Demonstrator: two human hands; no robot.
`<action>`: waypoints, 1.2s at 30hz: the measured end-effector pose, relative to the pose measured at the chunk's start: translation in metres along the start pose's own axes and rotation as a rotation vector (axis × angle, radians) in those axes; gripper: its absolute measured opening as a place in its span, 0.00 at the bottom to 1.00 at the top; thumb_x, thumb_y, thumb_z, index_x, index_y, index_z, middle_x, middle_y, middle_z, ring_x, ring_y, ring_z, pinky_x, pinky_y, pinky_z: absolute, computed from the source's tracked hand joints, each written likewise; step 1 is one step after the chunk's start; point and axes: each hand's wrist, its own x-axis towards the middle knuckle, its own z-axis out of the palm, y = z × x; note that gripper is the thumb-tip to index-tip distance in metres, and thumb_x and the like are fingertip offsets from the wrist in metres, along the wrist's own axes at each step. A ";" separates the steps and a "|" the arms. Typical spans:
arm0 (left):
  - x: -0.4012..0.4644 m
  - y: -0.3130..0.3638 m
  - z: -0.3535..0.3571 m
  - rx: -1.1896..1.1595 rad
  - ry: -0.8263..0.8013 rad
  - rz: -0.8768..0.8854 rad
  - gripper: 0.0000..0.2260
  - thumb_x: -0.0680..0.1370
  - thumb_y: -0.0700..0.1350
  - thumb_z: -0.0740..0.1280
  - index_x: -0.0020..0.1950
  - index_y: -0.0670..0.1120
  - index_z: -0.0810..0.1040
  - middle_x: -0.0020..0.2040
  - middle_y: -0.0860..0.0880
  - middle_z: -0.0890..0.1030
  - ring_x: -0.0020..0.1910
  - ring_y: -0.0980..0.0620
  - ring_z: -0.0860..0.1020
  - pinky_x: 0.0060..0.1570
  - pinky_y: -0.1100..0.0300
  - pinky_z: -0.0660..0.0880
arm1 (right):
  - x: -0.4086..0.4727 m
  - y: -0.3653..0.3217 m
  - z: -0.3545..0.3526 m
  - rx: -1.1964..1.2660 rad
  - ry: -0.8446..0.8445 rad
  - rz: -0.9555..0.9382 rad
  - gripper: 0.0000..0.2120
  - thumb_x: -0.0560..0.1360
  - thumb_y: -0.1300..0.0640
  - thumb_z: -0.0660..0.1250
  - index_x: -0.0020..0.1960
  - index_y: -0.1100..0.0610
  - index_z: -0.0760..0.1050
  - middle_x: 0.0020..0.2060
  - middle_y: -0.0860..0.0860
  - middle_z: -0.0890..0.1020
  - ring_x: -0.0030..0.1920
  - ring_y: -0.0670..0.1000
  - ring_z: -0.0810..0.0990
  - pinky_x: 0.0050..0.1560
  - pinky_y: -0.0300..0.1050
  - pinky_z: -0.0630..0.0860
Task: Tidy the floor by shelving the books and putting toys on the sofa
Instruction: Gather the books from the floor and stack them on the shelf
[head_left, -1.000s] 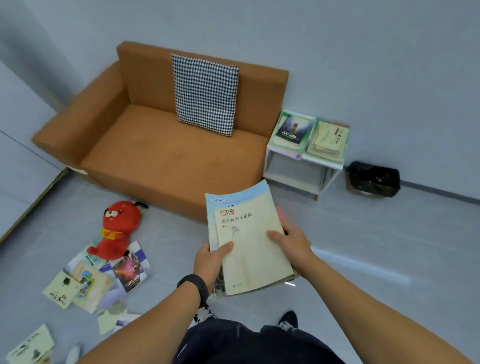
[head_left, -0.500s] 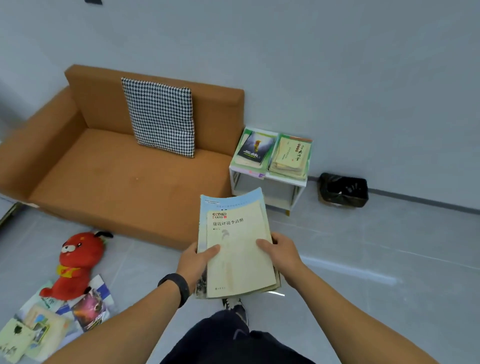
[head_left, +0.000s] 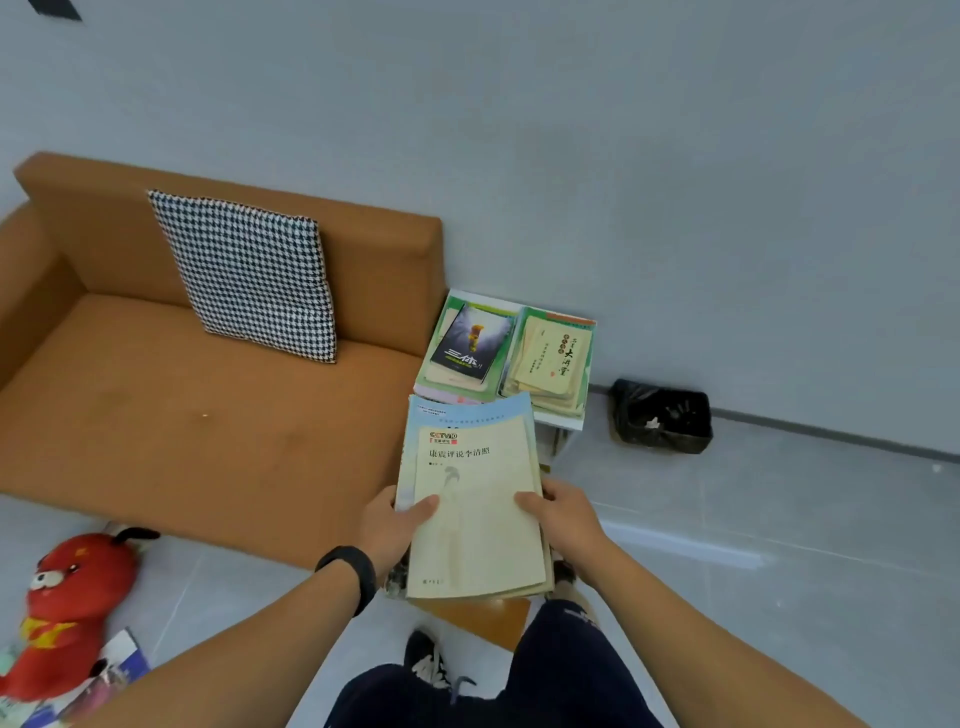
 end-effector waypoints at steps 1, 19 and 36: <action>0.007 0.006 0.002 0.023 0.003 -0.009 0.14 0.78 0.49 0.73 0.61 0.47 0.79 0.55 0.50 0.85 0.50 0.49 0.84 0.49 0.51 0.82 | 0.009 -0.002 -0.003 -0.011 -0.012 0.012 0.11 0.79 0.55 0.67 0.61 0.51 0.81 0.51 0.46 0.86 0.49 0.47 0.85 0.50 0.45 0.82; 0.336 0.209 0.082 0.746 0.154 -0.157 0.15 0.80 0.52 0.68 0.62 0.45 0.76 0.57 0.44 0.81 0.53 0.45 0.78 0.45 0.57 0.71 | 0.380 -0.100 -0.091 -0.256 -0.153 0.022 0.07 0.77 0.52 0.67 0.47 0.54 0.82 0.39 0.52 0.83 0.44 0.53 0.81 0.45 0.46 0.75; 0.206 0.114 0.162 0.504 -0.210 -0.246 0.24 0.81 0.44 0.62 0.78 0.52 0.64 0.64 0.47 0.79 0.59 0.48 0.78 0.60 0.53 0.76 | 0.332 -0.077 -0.044 -1.025 -0.763 -0.083 0.12 0.82 0.56 0.57 0.57 0.51 0.78 0.49 0.50 0.82 0.50 0.54 0.79 0.45 0.45 0.73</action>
